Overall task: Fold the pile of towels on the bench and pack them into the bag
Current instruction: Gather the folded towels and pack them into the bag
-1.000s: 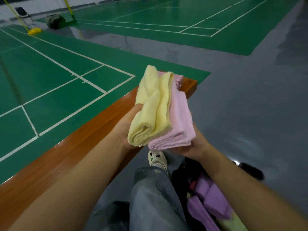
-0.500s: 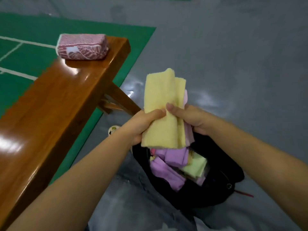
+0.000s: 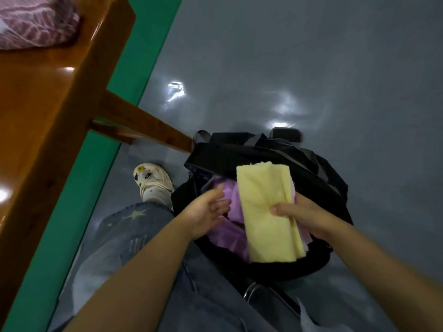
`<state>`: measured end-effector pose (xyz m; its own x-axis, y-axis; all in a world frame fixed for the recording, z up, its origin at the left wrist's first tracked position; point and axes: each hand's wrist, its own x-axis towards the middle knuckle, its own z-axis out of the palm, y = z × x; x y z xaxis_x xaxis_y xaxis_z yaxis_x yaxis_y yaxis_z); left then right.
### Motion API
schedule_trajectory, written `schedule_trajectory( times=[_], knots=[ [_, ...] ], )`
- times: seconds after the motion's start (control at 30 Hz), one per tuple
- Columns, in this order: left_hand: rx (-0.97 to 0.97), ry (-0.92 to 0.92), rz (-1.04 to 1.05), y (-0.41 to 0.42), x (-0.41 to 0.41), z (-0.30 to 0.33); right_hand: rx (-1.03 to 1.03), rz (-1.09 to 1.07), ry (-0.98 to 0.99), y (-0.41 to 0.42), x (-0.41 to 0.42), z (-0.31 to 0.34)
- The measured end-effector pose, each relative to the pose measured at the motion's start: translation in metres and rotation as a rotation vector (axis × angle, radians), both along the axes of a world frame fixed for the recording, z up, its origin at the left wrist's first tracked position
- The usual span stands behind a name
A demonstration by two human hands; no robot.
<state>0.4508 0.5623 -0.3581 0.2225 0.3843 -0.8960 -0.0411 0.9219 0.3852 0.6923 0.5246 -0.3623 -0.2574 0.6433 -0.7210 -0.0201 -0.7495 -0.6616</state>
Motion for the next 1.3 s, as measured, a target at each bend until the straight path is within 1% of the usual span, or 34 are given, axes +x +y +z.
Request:
schedule_trajectory(
  times=[0.1,0.17,0.3,0.37,0.43,0.47,0.53,0.6,0.63,0.7,0.73,0.77,0.87,0.97,1.03,1.2,1.3],
  knots=[
    [-0.072,0.031,0.087,0.001,-0.013,-0.015,-0.036,0.042,-0.043,-0.006,-0.015,-0.019],
    [-0.113,-0.016,0.195,-0.003,-0.013,-0.023,-0.008,0.109,-0.066,-0.002,-0.033,-0.024],
    [-0.145,-0.082,0.446,-0.016,-0.014,-0.042,0.096,0.363,-0.050,0.021,-0.065,-0.032],
    [-0.155,-0.096,0.515,-0.015,-0.021,-0.053,0.085,0.484,-0.064,0.037,-0.073,-0.045],
    [-0.191,-0.034,0.538,-0.012,-0.023,-0.058,0.014,0.531,-0.062,0.050,-0.076,-0.061],
    [-0.201,0.024,0.526,-0.012,-0.021,-0.060,-0.023,0.543,-0.067,0.055,-0.076,-0.069],
    [-0.175,0.061,0.436,-0.011,-0.013,-0.056,-0.070,0.569,-0.096,0.061,-0.078,-0.080],
    [-0.101,0.126,0.225,-0.016,-0.008,-0.054,-0.073,0.591,-0.149,0.064,-0.081,-0.086],
    [-0.062,0.203,0.098,-0.020,-0.005,-0.055,-0.072,0.588,-0.191,0.064,-0.081,-0.087],
    [0.025,0.438,-0.201,-0.029,-0.006,-0.065,-0.066,0.550,-0.276,0.063,-0.082,-0.086],
    [0.078,0.539,-0.339,-0.032,-0.005,-0.068,-0.046,0.530,-0.335,0.061,-0.081,-0.084],
    [0.122,0.587,-0.432,-0.035,-0.004,-0.070,-0.019,0.526,-0.419,0.060,-0.081,-0.085],
    [0.167,0.565,-0.532,-0.033,-0.002,-0.069,0.026,0.605,-0.692,0.053,-0.085,-0.086],
    [0.187,0.539,-0.569,-0.034,-0.005,-0.057,0.053,0.653,-0.829,0.047,-0.088,-0.081],
    [0.183,0.509,-0.529,-0.036,-0.013,-0.048,0.103,0.637,-0.866,0.044,-0.090,-0.067],
    [0.085,0.282,-0.220,-0.035,-0.021,-0.007,0.228,0.629,-0.910,0.033,-0.091,-0.025],
    [0.129,0.226,-0.106,-0.040,-0.021,0.027,0.270,0.621,-0.904,0.023,-0.091,0.000]
  ],
)
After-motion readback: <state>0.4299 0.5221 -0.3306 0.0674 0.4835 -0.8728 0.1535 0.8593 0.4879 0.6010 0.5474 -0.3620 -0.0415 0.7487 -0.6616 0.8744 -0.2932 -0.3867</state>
